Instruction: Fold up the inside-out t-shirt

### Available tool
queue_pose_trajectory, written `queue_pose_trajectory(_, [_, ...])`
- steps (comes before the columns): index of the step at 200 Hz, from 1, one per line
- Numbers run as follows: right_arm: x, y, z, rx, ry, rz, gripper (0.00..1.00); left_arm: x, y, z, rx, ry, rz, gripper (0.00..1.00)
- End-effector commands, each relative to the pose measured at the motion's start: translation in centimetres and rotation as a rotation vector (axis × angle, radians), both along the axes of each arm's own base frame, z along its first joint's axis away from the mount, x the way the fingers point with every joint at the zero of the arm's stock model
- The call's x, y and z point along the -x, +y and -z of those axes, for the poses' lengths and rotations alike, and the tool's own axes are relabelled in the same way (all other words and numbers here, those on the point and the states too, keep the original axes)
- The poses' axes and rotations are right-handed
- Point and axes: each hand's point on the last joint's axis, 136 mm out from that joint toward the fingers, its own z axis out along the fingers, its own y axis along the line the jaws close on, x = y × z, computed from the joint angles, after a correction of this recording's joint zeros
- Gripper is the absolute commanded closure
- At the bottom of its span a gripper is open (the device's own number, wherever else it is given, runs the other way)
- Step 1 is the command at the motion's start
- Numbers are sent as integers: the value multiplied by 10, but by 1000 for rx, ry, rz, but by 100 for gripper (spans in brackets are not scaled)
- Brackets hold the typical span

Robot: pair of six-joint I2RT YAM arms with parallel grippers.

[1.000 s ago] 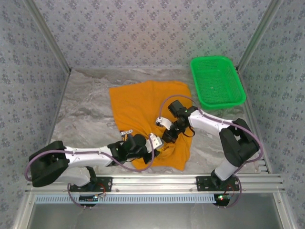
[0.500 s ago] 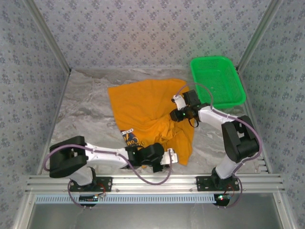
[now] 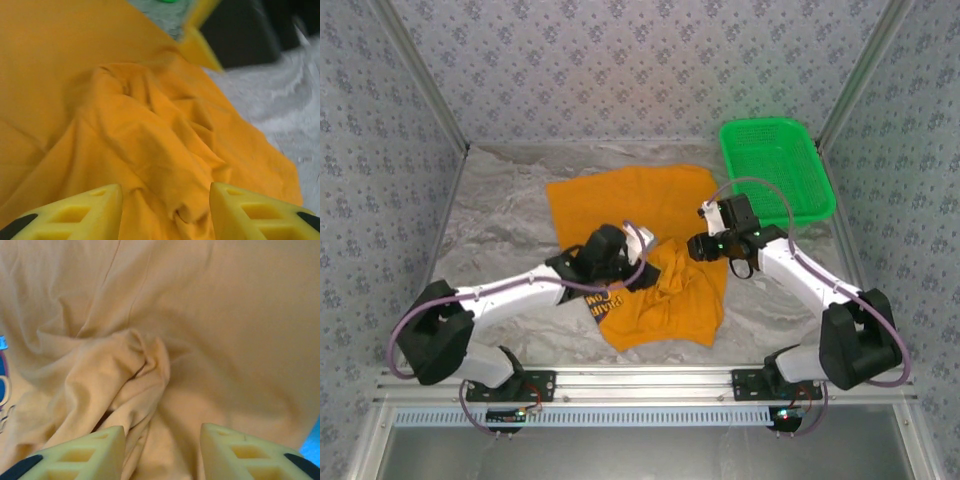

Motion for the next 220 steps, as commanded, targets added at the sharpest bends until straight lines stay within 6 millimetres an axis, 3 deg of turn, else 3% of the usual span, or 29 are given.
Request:
queue_pose_trajectory(1, [23, 19, 13, -66, 205, 0, 59, 7, -18, 10, 28, 234, 18, 52])
queue_pose_trajectory(20, [29, 36, 23, -98, 273, -31, 65, 8, -40, 14, 70, 309, 69, 53])
queue_pose_trajectory(44, [27, 45, 35, -117, 308, -28, 68, 2, -50, 26, 67, 354, 51, 55])
queue_pose_trajectory(58, [23, 40, 47, -97, 324, -5, 81, -2, -50, 37, 36, 372, 31, 58])
queue_pose_trajectory(69, [23, 38, 52, -113, 347, 1, 95, -4, -49, 46, 10, 385, 20, 69])
queue_pose_trajectory(82, [23, 35, 52, -129, 347, 21, 100, -4, -48, 52, -11, 394, 23, 89])
queue_pose_trajectory(90, [25, 30, 54, -119, 350, 38, 100, -2, -46, 56, -17, 394, 32, 100])
queue_pose_trajectory(117, [37, 6, 74, -35, 409, 98, 100, -3, -24, 65, 16, 370, -20, 100])
queue_pose_trajectory(151, [51, 5, 94, -8, 434, 94, 91, 2, 5, 86, 21, 378, -89, 100])
queue_pose_trajectory(166, [50, 4, 93, -19, 412, 103, 80, 6, 12, 94, 21, 381, -103, 100])
queue_pose_trajectory(184, [48, 9, 85, -43, 380, 62, 66, 10, 15, 96, 43, 383, -111, 100])
queue_pose_trajectory(220, [32, 7, 45, 4, 171, 2, 63, 11, 1, 70, 93, 340, -45, 74])
